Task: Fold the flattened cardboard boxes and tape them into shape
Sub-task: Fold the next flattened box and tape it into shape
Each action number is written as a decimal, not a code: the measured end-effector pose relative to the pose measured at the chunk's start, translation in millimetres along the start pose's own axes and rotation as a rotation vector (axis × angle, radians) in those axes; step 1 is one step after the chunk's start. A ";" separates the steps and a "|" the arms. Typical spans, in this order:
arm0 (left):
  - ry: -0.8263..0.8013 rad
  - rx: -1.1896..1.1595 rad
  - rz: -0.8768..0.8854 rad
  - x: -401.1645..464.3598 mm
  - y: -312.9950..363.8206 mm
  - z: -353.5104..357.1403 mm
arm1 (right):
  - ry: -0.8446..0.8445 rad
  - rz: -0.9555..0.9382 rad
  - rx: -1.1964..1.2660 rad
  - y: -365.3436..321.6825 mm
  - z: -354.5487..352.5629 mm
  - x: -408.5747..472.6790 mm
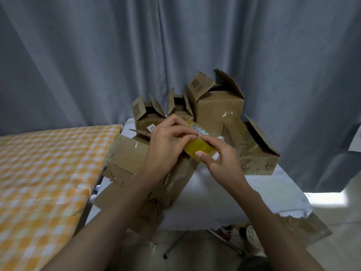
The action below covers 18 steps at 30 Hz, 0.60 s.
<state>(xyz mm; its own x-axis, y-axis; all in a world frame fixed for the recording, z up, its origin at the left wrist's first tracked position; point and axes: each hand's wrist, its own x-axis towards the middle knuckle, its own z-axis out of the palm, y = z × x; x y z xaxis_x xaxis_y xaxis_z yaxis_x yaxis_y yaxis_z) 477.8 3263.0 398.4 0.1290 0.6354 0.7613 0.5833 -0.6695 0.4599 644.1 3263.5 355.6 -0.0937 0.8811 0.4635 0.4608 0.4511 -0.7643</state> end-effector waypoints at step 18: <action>-0.051 -0.119 -0.369 55.6 8.8 -36.4 | 0.036 0.031 0.154 -40.6 -35.6 19.9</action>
<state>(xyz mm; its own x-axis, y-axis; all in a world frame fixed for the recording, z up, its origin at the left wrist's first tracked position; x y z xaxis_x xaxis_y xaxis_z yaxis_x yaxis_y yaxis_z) 460.9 3278.4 461.4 -0.0311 0.8581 0.5125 0.5012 -0.4302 0.7508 654.9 3257.7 411.8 -0.0488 0.8906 0.4522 0.3215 0.4426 -0.8371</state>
